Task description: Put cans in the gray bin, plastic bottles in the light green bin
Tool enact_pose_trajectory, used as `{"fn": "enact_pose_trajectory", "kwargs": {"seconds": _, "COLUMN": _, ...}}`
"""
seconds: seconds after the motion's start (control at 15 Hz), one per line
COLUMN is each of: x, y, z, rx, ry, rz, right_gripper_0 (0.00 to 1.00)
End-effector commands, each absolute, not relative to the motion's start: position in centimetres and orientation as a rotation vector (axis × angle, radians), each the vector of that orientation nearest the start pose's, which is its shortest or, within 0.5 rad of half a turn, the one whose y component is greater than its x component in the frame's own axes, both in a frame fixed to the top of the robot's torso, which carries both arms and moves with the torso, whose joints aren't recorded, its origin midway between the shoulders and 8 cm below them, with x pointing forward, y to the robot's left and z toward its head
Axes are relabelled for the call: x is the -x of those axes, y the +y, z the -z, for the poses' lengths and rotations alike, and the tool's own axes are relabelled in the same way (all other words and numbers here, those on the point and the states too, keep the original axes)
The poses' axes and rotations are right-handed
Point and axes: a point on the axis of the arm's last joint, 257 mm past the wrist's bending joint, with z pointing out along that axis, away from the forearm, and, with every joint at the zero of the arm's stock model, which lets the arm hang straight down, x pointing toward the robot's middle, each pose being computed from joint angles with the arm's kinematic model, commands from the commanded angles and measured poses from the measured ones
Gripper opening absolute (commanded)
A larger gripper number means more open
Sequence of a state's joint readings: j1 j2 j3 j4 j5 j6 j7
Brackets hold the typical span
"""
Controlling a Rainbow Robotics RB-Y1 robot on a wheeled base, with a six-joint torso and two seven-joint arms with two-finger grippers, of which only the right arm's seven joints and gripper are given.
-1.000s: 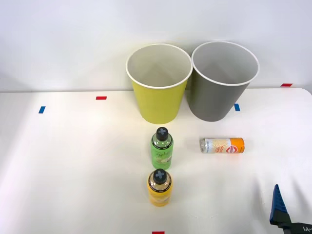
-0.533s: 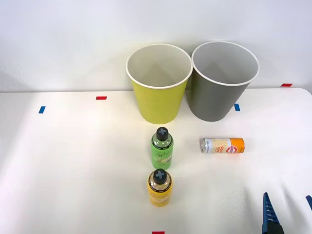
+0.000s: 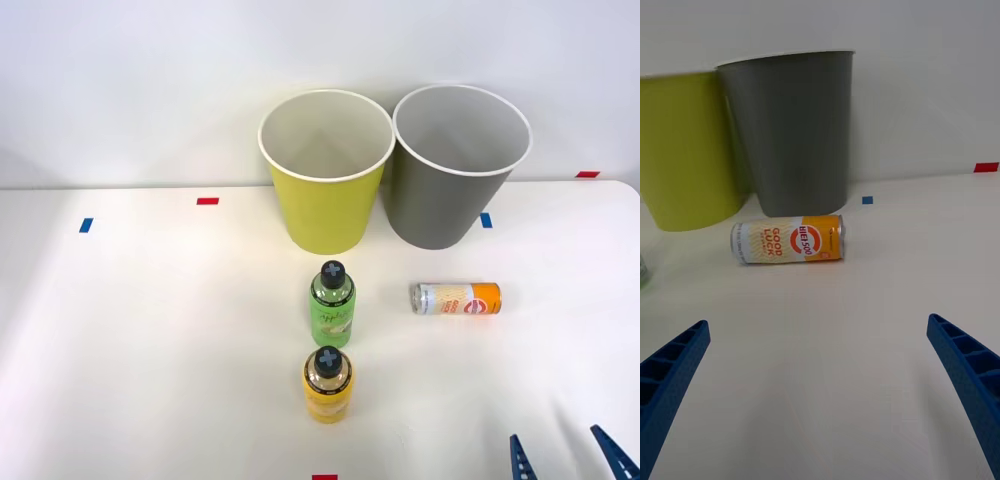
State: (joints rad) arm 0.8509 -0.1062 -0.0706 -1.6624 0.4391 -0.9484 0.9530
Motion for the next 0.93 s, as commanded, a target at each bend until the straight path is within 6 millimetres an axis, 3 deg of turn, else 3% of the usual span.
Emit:
{"fn": "enact_pose_trajectory", "kwargs": {"seconds": 0.07, "x": -21.6, "y": -25.7, "z": 29.0, "rx": 0.173, "ry": 1.442, "rz": -0.133, "right_gripper_0": 1.00}}
{"fn": "enact_pose_trajectory", "kwargs": {"seconds": 0.53, "x": -18.4, "y": -24.1, "z": 29.3, "rx": 0.008, "ry": 1.454, "rz": -0.097, "right_gripper_0": 1.00}}
{"fn": "enact_pose_trajectory", "kwargs": {"seconds": 0.93, "x": -17.5, "y": -25.2, "z": 30.0, "rx": -0.057, "ry": 1.468, "rz": -0.083, "right_gripper_0": 1.00}}
